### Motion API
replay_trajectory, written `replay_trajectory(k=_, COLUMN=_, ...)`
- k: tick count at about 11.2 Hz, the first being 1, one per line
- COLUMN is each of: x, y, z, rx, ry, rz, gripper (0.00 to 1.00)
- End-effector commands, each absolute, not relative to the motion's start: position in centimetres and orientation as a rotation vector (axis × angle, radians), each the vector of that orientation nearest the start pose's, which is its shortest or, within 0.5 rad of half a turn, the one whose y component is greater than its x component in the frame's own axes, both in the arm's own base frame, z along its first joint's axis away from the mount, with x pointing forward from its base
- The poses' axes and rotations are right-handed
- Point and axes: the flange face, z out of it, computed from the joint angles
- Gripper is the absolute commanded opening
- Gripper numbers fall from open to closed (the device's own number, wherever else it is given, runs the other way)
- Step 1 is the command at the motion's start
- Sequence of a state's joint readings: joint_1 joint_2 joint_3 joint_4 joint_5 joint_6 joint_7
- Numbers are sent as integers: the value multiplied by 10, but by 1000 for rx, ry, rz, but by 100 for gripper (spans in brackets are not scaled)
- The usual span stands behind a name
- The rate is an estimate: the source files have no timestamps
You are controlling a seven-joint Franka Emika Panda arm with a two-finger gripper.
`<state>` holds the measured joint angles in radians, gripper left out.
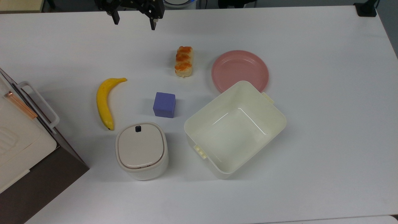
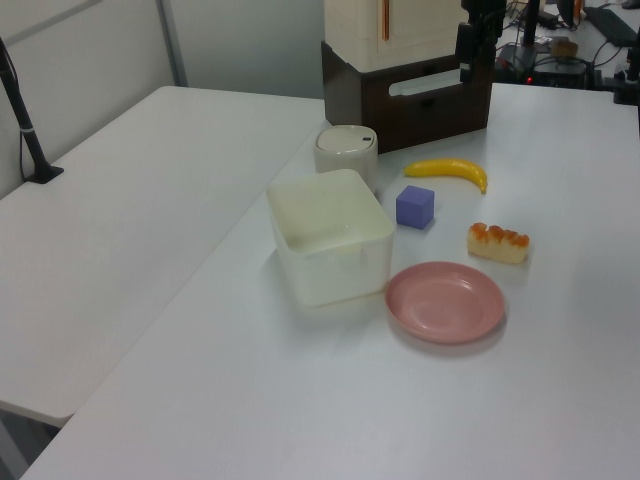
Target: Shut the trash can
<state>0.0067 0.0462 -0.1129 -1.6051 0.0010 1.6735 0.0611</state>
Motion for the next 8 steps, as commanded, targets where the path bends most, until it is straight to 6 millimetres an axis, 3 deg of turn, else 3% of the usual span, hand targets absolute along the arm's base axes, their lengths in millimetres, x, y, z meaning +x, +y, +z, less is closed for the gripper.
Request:
replay_trajectory(k=1, x=567, y=-53, z=595, rx=-3108, ry=269, rz=-87, gripper=100)
replay_trajectory(k=8, x=571, y=-45, z=595, rx=-3086, ry=246, rz=-119, gripper=100)
